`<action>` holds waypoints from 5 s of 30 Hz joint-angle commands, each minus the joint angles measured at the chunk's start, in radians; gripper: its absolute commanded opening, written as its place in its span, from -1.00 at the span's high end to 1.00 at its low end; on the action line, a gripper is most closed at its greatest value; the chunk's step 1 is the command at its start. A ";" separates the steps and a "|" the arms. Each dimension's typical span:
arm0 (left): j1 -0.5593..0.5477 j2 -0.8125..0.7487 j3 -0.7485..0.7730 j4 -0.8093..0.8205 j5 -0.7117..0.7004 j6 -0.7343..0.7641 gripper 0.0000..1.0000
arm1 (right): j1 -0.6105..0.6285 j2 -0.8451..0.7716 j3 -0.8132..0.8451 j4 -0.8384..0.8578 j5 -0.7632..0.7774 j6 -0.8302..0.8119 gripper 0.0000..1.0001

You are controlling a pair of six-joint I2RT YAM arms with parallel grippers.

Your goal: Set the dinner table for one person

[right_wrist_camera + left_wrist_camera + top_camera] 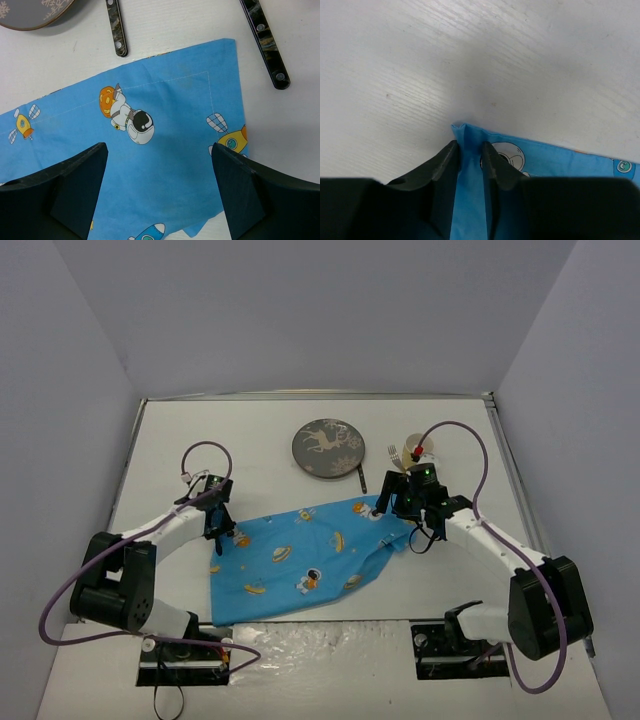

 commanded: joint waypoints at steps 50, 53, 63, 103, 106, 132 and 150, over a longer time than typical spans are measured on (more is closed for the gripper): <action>-0.020 -0.218 0.063 -0.223 -0.016 0.042 1.00 | 0.029 0.517 0.254 0.057 0.211 -0.115 -0.20; -0.020 -0.220 0.066 -0.223 -0.015 0.042 1.00 | 0.039 0.538 0.266 0.037 0.198 -0.116 -0.12; -0.020 -0.251 0.099 -0.247 -0.020 0.047 1.00 | 0.047 0.513 0.277 0.002 0.237 -0.111 0.97; -0.018 -0.611 0.934 -0.461 -0.493 0.622 1.00 | 0.490 -0.064 0.779 -0.199 0.173 -0.153 1.00; -0.018 -0.547 0.879 -0.456 -0.547 0.602 1.00 | 0.489 0.004 0.768 -0.199 0.209 -0.151 1.00; 0.384 -0.035 0.416 0.127 -0.333 0.481 1.00 | 0.367 0.701 0.761 0.113 0.194 -0.128 1.00; 0.383 -0.473 0.668 -0.193 -0.302 0.548 1.00 | 0.464 0.098 0.540 0.137 0.264 -0.216 1.00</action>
